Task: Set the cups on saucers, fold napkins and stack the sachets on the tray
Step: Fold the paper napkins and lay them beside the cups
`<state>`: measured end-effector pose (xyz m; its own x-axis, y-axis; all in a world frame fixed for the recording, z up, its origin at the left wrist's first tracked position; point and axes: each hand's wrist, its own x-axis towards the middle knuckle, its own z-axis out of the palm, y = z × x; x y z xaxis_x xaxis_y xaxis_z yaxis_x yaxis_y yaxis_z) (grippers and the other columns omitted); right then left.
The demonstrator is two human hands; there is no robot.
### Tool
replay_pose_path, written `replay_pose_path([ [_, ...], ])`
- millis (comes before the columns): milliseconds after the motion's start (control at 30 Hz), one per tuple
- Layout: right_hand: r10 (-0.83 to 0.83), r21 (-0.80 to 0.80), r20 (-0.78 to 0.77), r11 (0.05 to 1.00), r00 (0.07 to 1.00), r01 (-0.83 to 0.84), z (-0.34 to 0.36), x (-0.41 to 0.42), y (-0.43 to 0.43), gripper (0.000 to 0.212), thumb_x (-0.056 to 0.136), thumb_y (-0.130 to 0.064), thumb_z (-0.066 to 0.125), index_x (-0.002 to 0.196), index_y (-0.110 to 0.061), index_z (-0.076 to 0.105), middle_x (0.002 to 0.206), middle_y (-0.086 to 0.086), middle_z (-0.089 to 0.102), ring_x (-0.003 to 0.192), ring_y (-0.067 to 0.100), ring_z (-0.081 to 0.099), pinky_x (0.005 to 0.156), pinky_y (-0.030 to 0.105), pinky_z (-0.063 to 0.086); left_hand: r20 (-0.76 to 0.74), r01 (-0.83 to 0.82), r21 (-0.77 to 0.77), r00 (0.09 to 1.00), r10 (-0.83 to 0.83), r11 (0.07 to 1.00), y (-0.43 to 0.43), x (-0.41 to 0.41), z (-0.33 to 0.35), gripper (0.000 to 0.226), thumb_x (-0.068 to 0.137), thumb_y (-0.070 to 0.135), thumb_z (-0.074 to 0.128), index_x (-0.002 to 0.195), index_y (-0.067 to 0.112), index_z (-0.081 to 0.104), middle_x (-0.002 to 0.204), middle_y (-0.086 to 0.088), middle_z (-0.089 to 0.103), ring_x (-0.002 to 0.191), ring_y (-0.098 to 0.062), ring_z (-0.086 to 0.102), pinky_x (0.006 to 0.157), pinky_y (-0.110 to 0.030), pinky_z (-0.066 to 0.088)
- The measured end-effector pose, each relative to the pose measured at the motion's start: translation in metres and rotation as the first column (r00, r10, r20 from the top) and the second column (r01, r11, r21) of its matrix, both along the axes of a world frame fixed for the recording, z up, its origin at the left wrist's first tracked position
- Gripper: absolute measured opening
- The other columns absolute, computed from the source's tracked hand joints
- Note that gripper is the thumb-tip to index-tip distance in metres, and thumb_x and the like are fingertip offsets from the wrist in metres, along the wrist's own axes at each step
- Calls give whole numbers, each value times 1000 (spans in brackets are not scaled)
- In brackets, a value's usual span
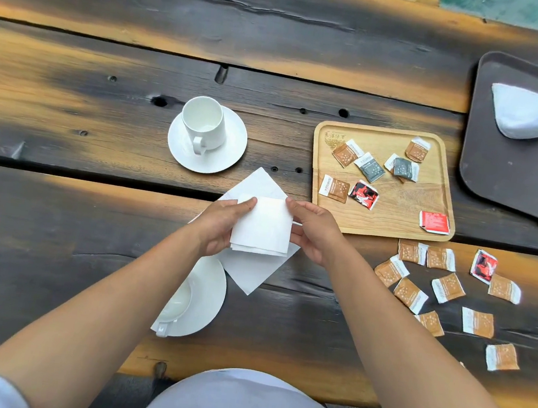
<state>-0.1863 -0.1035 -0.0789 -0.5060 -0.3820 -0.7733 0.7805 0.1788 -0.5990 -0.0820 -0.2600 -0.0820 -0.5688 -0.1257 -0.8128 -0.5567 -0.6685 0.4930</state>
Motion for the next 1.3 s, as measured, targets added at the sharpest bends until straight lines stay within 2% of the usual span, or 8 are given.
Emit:
replay_pose_path([
  [67, -5, 31, -7, 999, 1000, 5, -1, 1, 0, 21, 87, -19, 72, 104, -7, 65, 102, 15, 72, 86, 33, 70, 83, 45, 58, 3, -22, -16, 1000, 22, 1000, 1, 2, -2, 29, 90, 26, 68, 112, 9, 64, 100, -8, 77, 89, -22, 74, 67, -38, 61],
  [333, 15, 71, -50, 997, 999, -11, 1, 0, 1, 4, 86, -10, 70, 91, -10, 70, 94, 10, 73, 70, 25, 70, 63, 33, 58, 52, 59, -174, 997, -51, 983, -2, 6, 0, 37, 85, 47, 69, 107, 17, 71, 98, -3, 77, 84, -22, 73, 69, -37, 61],
  [400, 20, 87, -62, 996, 998, -14, 1, -1, 0, 3, 86, -10, 70, 89, -10, 71, 94, 10, 74, 70, 25, 71, 61, 33, 58, 45, 64, -198, 997, -56, 978, -3, 6, 2, 40, 84, 49, 69, 107, 17, 71, 95, -2, 77, 80, -21, 74, 62, -34, 59],
  [533, 40, 106, -78, 994, 996, -32, 1, 0, 0, 3, 88, -9, 69, 88, -11, 71, 93, 9, 74, 67, 23, 71, 60, 33, 59, 50, 68, -224, 997, -59, 972, -3, 6, 4, 41, 83, 51, 70, 106, 17, 71, 98, -3, 77, 86, -26, 74, 70, -38, 60],
  [733, 17, 94, -60, 995, 998, -12, 1, 1, -1, 6, 89, -10, 66, 95, -9, 68, 98, 12, 72, 72, 25, 69, 63, 34, 57, 47, 66, -253, 997, -56, 965, 1, 6, 4, 24, 89, 35, 68, 99, 14, 73, 89, -3, 76, 74, -21, 72, 67, -37, 61],
  [867, 24, 98, -82, 995, 996, -16, 1, 4, -1, 5, 85, -13, 72, 82, -11, 69, 90, 9, 73, 75, 24, 67, 67, 36, 58, 14, 92, -280, 996, -91, 956, 4, 9, 3, 28, 89, 29, 69, 103, 6, 72, 91, -4, 74, 73, -18, 71, 58, -31, 57],
  [1133, 54, 134, -172, 991, 984, -31, 1, 6, -3, 14, 83, -6, 74, 70, -10, 70, 79, 10, 71, 67, 23, 65, 68, 37, 57, -20, 150, -306, 986, -164, 940, 4, 14, 8, 24, 84, 5, 73, 107, 4, 72, 99, -10, 75, 78, -20, 72, 61, -33, 58],
  [1300, 178, 114, -257, 982, 950, -153, 5, 7, -3, 14, 83, -6, 73, 71, -13, 73, 77, 4, 71, 72, 20, 64, 67, 34, 53, -38, 182, -358, 977, -209, 916, 3, 14, 13, 27, 79, 31, 79, 96, 9, 78, 97, -8, 76, 81, -19, 71, 68, -36, 59],
])
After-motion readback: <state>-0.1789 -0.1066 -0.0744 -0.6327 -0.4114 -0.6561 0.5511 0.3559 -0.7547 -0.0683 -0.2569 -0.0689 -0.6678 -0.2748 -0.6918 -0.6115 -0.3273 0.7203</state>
